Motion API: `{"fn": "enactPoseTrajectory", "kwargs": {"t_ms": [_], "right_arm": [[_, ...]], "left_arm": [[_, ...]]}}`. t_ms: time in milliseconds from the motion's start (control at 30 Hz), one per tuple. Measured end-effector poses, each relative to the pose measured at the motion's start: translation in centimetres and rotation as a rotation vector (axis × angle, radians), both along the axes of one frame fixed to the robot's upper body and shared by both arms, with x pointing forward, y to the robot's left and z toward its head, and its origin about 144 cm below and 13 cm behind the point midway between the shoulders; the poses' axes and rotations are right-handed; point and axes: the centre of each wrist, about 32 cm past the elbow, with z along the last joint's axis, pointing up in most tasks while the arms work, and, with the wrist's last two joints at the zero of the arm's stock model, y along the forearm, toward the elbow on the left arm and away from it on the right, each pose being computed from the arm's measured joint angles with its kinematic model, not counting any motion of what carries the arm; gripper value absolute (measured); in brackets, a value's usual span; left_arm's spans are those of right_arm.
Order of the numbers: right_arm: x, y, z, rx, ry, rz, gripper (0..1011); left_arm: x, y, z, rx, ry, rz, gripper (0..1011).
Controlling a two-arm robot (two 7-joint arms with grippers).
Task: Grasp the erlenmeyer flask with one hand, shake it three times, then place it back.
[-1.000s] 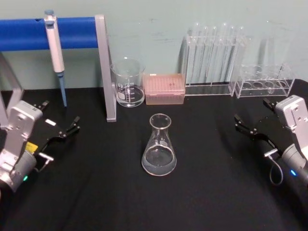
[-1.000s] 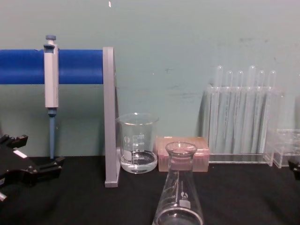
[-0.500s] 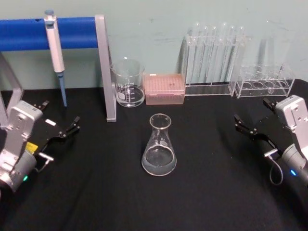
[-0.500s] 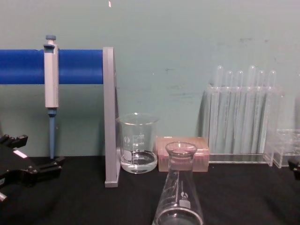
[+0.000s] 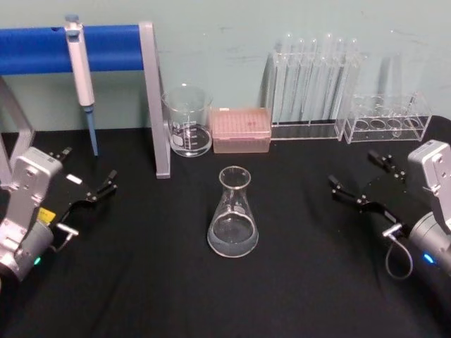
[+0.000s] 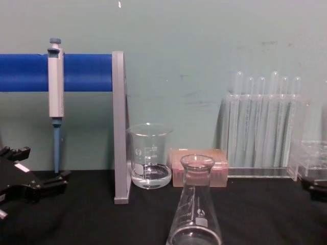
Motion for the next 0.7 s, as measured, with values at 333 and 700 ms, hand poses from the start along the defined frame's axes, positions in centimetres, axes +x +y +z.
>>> {"fn": "enactPoseTrajectory", "kwargs": {"t_ms": [333, 700], "right_arm": [[-0.3, 0.3, 0.5, 0.058, 0.047, 0.150, 1002], [-0.3, 1.6, 0.7, 0.096, 0.083, 0.310, 1002]], "left_arm": [[0.0, 0.0, 0.0, 0.000, 0.000, 0.000, 1001], [0.0, 0.0, 0.0, 0.000, 0.000, 0.000, 1001]]}}
